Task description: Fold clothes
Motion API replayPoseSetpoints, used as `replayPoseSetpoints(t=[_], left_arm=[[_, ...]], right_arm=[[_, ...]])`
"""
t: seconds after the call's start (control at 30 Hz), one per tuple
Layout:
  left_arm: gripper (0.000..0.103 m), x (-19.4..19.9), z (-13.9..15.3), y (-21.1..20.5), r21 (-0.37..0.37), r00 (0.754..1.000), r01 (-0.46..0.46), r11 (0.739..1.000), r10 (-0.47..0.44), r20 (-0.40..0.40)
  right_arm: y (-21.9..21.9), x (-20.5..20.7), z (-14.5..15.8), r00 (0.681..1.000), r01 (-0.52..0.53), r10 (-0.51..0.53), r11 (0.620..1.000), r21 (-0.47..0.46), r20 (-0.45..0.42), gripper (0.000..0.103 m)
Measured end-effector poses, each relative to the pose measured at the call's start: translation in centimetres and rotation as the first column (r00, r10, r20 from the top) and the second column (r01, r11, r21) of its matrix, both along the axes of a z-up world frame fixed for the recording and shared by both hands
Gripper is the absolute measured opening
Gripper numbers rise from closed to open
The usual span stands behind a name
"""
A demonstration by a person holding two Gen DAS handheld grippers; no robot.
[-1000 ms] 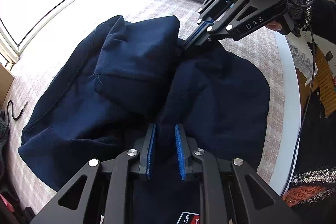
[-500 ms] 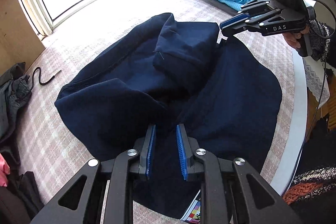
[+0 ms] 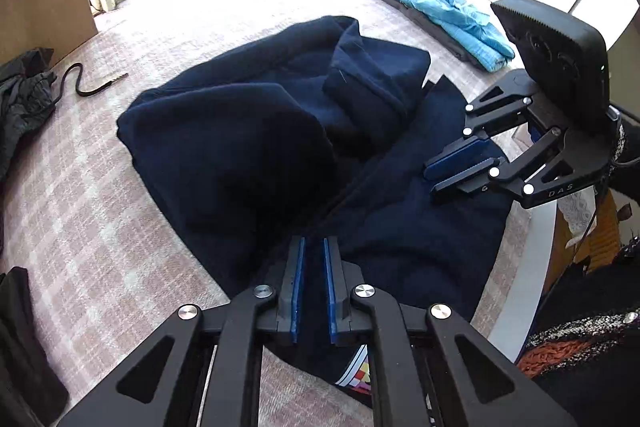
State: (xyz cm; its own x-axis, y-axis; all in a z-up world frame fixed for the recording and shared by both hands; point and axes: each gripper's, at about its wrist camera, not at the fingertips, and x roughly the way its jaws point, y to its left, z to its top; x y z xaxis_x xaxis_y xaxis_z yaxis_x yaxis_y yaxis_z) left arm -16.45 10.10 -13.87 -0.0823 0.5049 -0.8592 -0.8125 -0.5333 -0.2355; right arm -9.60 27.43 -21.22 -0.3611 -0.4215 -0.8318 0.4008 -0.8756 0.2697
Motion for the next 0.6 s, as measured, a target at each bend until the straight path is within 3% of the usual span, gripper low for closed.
replayPoseSetpoints(t=[0.07,0.17,0.27,0.33,0.43,0.6], left_arm=[[0.028,0.7,0.9,-1.9,0.005,0.999,-0.034,0.999,0.034,0.004],[0.029,2.7,1.0,-3.8,-0.008,0.998,-0.051,0.999,0.051,0.019],[0.029,5.2,-0.9,-3.5,-0.002,0.998,-0.040,0.999,0.040,0.051],[0.029,6.9,-1.9,-3.6,-0.002,0.998,-0.020,1.000,0.020,0.066],[0.029,8.7,-2.9,-3.4,0.017,0.997,0.007,1.000,-0.009,0.079],[0.029,9.7,-3.9,-3.6,0.017,0.998,0.030,0.999,-0.031,0.063]], right_arm=[[-1.4,0.1,0.4,0.999,-0.033,0.033,0.999,-0.019,-0.014,0.020],[-3.3,-2.1,0.7,0.996,-0.089,0.089,0.996,-0.031,-0.010,0.026],[-5.7,-5.8,-0.1,0.989,-0.116,0.122,0.991,-0.068,0.082,0.028],[-7.8,-7.4,-0.1,0.978,-0.181,0.185,0.982,-0.045,0.093,0.028],[-11.7,-8.5,-0.4,0.920,-0.391,0.388,0.918,0.062,0.061,0.028],[-14.8,-10.2,-1.4,0.820,-0.572,0.561,0.800,0.181,0.112,0.028]])
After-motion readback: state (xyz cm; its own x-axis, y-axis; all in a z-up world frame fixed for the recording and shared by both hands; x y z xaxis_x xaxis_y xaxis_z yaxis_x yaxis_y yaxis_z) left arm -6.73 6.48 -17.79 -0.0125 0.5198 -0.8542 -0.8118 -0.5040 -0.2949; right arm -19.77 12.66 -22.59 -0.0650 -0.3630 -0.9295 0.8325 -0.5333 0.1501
